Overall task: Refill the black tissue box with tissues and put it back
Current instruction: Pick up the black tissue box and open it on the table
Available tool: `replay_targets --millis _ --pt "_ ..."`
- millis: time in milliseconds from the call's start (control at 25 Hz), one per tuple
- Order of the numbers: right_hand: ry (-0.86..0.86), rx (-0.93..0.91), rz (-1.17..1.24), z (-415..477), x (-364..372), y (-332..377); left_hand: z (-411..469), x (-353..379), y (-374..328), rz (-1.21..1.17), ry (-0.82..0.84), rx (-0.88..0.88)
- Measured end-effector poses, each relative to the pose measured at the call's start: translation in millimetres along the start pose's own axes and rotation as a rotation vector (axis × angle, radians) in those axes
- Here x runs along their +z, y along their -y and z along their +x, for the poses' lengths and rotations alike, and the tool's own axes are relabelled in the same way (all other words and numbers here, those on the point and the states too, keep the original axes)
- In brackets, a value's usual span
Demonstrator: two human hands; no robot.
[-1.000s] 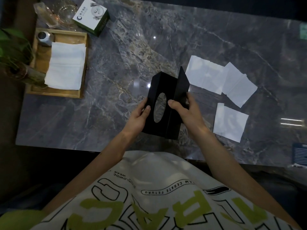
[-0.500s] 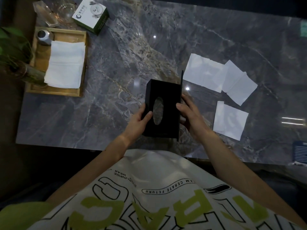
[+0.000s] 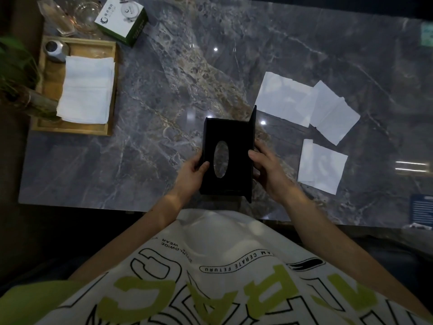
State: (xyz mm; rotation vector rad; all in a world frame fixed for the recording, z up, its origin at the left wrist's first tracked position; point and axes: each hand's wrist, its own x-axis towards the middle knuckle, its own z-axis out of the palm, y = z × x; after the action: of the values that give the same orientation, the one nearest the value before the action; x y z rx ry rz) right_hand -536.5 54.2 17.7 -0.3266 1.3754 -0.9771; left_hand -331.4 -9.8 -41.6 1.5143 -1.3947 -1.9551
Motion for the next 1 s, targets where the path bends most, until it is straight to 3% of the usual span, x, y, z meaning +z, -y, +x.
replay_targets --millis 440,640,840,1000 --pt "-0.035 -0.014 0.139 -14 -34 -2 1 -7 1 0.058 -0.014 0.046" --pt "-0.187 -0.065 0.150 -21 -62 -8 -1 -4 2 0.078 -0.052 0.064" --pt "-0.471 -0.085 -0.186 -15 -63 -20 -1 -1 6 0.110 -0.095 0.037" --pt "-0.480 -0.267 -0.801 -14 -52 -26 -2 0 6 0.180 -0.111 0.033"
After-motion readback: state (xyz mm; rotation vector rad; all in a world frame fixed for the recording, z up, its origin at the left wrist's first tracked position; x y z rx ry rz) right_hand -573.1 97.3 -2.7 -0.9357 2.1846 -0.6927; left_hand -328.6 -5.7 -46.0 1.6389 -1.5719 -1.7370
